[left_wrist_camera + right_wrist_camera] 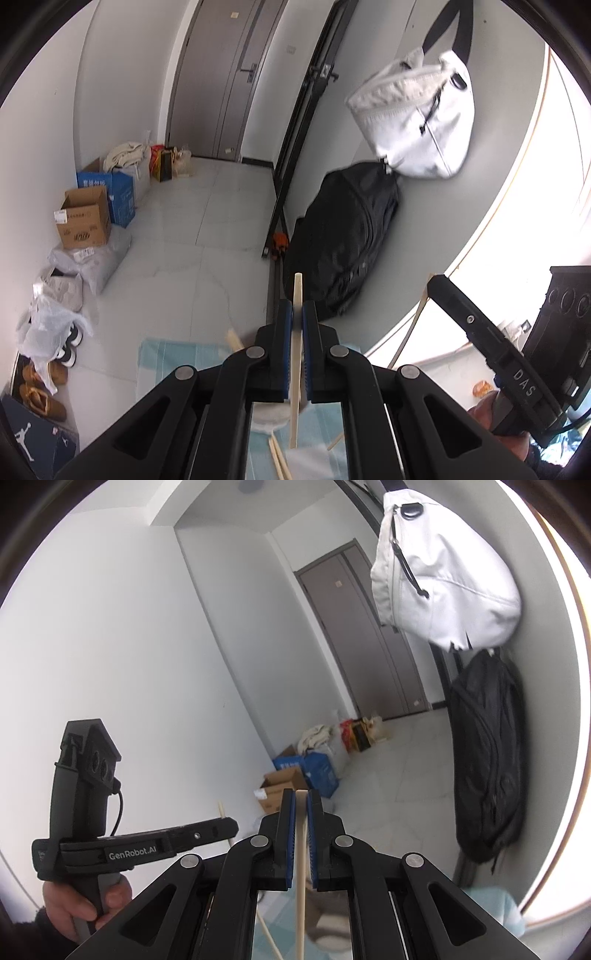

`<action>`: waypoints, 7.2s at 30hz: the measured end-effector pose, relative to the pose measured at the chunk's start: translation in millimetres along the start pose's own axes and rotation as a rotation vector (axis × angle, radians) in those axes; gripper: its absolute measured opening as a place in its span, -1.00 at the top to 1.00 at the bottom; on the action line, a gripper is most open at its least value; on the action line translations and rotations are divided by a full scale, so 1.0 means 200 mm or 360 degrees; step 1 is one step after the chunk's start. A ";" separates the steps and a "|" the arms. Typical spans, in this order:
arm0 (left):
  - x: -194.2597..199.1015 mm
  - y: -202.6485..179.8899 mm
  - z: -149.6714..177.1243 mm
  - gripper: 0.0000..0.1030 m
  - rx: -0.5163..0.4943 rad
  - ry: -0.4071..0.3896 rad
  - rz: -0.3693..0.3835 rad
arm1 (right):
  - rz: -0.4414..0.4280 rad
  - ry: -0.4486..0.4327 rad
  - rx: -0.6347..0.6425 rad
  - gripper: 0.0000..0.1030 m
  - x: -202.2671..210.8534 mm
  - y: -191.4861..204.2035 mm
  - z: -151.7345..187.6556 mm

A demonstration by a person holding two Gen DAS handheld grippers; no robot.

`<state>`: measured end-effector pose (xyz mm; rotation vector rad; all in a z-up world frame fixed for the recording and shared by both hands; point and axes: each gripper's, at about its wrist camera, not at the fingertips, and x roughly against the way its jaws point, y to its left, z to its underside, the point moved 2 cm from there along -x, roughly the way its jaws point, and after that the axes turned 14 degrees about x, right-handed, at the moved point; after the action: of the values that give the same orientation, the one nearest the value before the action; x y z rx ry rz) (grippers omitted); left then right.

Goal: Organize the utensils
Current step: 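Carry both held chopsticks up above the white divided holder, then open both grippers over the holder to drop the chopsticks, then lower both grippers toward the last chopsticks on the cloth, then close the right gripper on a chopstick while the left gripper approaches another, then close the left gripper on a chopstick while the right gripper lifts its chopstick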

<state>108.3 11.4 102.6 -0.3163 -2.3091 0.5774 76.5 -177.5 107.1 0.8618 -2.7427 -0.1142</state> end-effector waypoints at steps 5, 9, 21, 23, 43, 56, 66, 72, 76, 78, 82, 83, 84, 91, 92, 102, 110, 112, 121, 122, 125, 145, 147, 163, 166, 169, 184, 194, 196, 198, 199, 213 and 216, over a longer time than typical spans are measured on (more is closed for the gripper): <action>-0.04 0.01 -0.12 0.98 0.0024 -0.0048 0.0007 | 0.0014 -0.0022 0.0047 0.90 -0.12 -0.03 -0.13; -0.11 0.04 -0.19 0.98 0.0027 -0.0069 -0.0006 | 0.0021 -0.0022 0.0098 0.90 -0.24 -0.04 -0.18; -0.32 0.20 -0.21 0.98 0.0100 -0.0077 -0.0020 | 0.0058 0.0011 0.0132 0.89 -0.52 -0.10 -0.10; -0.34 0.21 -0.20 0.98 0.0115 -0.0075 -0.0007 | 0.0059 0.0015 0.0138 0.90 -0.55 -0.11 -0.08; -0.37 0.23 -0.05 0.98 -0.0005 -0.0023 0.0063 | -0.0019 0.0100 0.0270 0.89 -0.56 -0.02 0.12; -0.25 0.25 -0.02 0.65 0.0013 0.0080 0.0081 | -0.0123 0.0221 0.0023 0.58 -0.47 -0.05 0.18; -0.14 0.28 0.02 0.12 0.0107 0.0030 0.0003 | -0.0069 0.0196 -0.0017 0.06 -0.28 -0.02 0.20; -0.08 0.25 0.07 0.11 0.0074 0.0010 -0.0045 | -0.0042 0.0193 -0.0025 -0.20 -0.18 0.02 0.25; -0.02 0.23 0.12 -0.14 0.0084 -0.0026 -0.0066 | -0.0029 0.0204 -0.0048 -0.40 -0.11 0.03 0.28; 0.01 0.22 0.15 -0.17 0.0074 -0.0060 -0.0074 | -0.0021 0.0206 -0.0043 -0.50 -0.07 0.05 0.30; 0.06 0.19 0.21 -0.29 0.0037 -0.0109 -0.0128 | -0.0005 0.0206 -0.0012 -0.67 0.01 0.09 0.33; 0.07 0.19 0.22 -0.33 0.0036 -0.0117 -0.0136 | -0.0003 0.0212 -0.0003 -0.69 0.02 0.10 0.34; 0.08 0.18 0.24 -0.38 0.0036 -0.0127 -0.0140 | -0.0002 0.0216 0.0003 -0.71 0.04 0.11 0.35; 0.12 0.18 0.34 -0.40 0.0036 -0.0140 -0.0160 | 0.0017 0.0217 0.0001 -0.82 0.13 0.15 0.42; 0.12 0.18 0.35 -0.40 0.0034 -0.0138 -0.0167 | 0.0022 0.0220 0.0000 -0.83 0.15 0.16 0.43; 0.06 0.26 0.56 -0.54 0.0050 -0.0073 -0.0226 | 0.0059 0.0307 0.0041 -0.92 0.20 0.19 0.61; -0.08 0.37 0.74 -0.54 0.0098 0.0033 -0.0289 | 0.0054 0.0571 -0.0055 -0.92 0.13 0.15 0.86; -0.11 0.41 0.76 -0.54 0.0121 0.0059 -0.0305 | 0.0053 0.0652 -0.0052 -0.91 0.10 0.15 0.91; -0.17 0.57 0.80 -0.54 0.0261 0.0174 -0.0335 | 0.0049 0.1066 -0.0065 -0.24 -0.13 0.12 1.12; -0.18 0.58 0.80 -0.54 0.0277 0.0187 -0.0334 | 0.0048 0.1124 -0.0062 -0.18 -0.17 0.11 1.15; -0.19 0.61 0.80 -0.54 0.0310 0.0214 -0.0353 | 0.0047 0.1249 -0.0029 0.08 -0.26 0.12 1.23; -0.20 0.72 0.75 -0.54 0.0486 0.0259 -0.0354 | 0.0168 0.1549 0.0187 0.73 -0.54 0.20 1.38; -0.19 0.73 0.75 -0.54 0.0491 0.0263 -0.0350 | 0.0156 0.1553 0.0136 0.84 -0.52 0.19 1.39; -0.23 0.70 0.78 -0.54 0.0429 0.0316 -0.0368 | 0.0155 0.1542 0.0036 0.87 -0.44 0.18 1.36; -0.24 0.70 0.79 -0.54 0.0420 0.0336 -0.0382 | 0.0142 0.1527 0.0062 0.87 -0.48 0.18 1.36; -0.27 0.69 0.80 -0.54 0.0393 0.0359 -0.0395 | 0.0132 0.1491 0.0048 0.92 -0.51 0.17 1.34; -0.48 0.50 0.94 -0.54 0.0163 0.0598 -0.0428 | 0.0048 0.0927 -0.0348 0.92 -0.12 -0.16 1.03; -0.62 0.42 0.97 -0.54 0.0048 0.0676 -0.0572 | 0.0059 0.0728 -0.0513 0.92 0.06 -0.27 0.99; -0.65 0.40 0.99 -0.49 0.0012 0.0681 -0.0620 | 0.0067 0.0716 -0.0533 0.92 0.10 -0.27 0.99; -0.68 0.39 1.01 -0.37 -0.0021 0.0696 -0.0661 | 0.0076 0.0714 -0.0551 0.92 0.10 -0.29 0.99; -0.69 0.39 1.01 -0.19 -0.0029 0.0710 -0.0670 | 0.0081 0.0710 -0.0555 0.92 0.10 -0.30 1.00; -0.72 0.35 1.02 0.93 -0.0056 0.0680 -0.0717 | 0.0159 0.0611 -0.0418 0.92 0.16 -0.27 0.90; -0.76 0.36 1.00 0.95 -0.0070 0.0680 -0.0720 | 0.0171 0.0592 -0.0391 0.92 0.17 -0.26 0.88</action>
<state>79.4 -47.6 -150.6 0.0646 -1.8920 0.2050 29.9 -240.6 -63.0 0.5985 -2.3598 -0.2381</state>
